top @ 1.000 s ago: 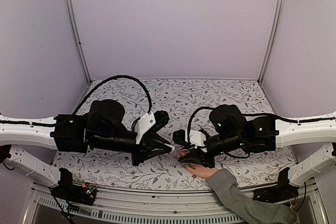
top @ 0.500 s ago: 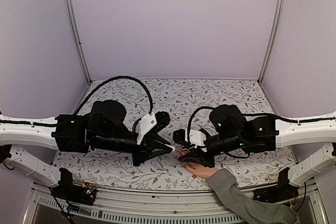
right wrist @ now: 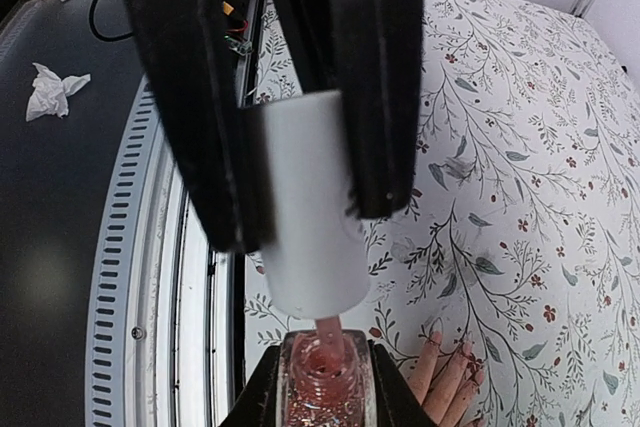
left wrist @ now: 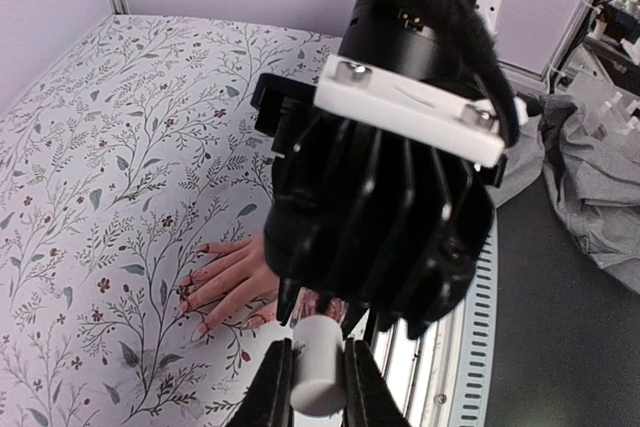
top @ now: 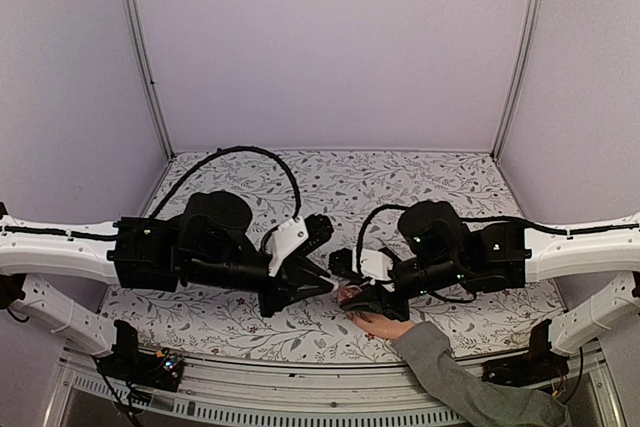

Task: Paint the nails
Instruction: Close the nail polish bottle.

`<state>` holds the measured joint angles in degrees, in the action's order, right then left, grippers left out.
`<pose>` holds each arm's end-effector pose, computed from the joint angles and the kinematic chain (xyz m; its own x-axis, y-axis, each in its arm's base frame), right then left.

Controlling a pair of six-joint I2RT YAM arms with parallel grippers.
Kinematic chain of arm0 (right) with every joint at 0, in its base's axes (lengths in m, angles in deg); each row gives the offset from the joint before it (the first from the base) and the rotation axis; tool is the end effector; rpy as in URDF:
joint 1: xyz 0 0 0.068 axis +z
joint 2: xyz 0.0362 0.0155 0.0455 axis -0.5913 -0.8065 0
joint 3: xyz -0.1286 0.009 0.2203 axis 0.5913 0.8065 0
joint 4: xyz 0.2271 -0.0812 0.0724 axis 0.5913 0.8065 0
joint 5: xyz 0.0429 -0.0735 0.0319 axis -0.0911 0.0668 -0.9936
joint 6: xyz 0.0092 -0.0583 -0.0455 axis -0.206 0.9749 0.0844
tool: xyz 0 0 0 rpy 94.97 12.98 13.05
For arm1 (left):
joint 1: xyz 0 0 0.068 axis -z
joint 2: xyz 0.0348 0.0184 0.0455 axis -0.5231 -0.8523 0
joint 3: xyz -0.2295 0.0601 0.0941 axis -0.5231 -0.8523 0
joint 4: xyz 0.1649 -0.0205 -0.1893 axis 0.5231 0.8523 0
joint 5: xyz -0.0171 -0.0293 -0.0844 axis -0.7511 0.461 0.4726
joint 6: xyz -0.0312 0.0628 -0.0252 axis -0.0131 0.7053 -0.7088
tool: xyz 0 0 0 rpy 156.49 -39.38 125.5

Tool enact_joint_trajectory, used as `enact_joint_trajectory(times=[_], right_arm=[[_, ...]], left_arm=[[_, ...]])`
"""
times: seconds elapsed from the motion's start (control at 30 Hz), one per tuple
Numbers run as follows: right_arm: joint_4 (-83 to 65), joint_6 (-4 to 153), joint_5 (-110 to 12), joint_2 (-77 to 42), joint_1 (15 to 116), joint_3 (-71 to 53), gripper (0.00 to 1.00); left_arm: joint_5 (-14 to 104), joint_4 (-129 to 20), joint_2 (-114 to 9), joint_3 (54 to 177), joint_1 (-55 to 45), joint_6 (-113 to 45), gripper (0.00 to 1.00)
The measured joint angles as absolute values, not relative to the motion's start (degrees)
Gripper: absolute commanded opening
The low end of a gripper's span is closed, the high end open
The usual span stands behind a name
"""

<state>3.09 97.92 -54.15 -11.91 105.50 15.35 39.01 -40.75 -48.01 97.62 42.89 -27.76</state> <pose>0.0956 0.2905 0.2291 0.0753 -0.5897 -0.8041 -0.9944 0.0156 -0.1046 0.0781 -0.2908 0.2740 -0.2221 0.4246 -0.8777 0.9555 0.2741 -0.1091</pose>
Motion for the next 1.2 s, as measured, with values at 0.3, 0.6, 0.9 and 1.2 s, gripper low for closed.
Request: enact_joint_trajectory(times=[0.3, 0.6, 0.9, 1.2], right_arm=[[3.18, 98.09, -54.11, -11.91, 105.79, 15.35, 0.00], [3.29, 98.14, -54.02, -11.91, 106.00, 14.89, 0.00], [5.10, 98.36, -53.28, -11.93, 106.09, 14.72, 0.00], [6.43, 98.53, -53.10, -12.09, 106.18, 14.72, 0.00]], left_arm=[[39.88, -40.78, -49.69, 98.08, 42.89, -27.74, 0.00], [40.03, -39.62, -52.49, 100.33, 42.94, -27.71, 0.00], [39.79, -36.47, -55.27, 103.37, 43.13, -27.45, 0.11], [37.67, -34.61, -56.88, 104.99, 44.42, -25.81, 0.21]])
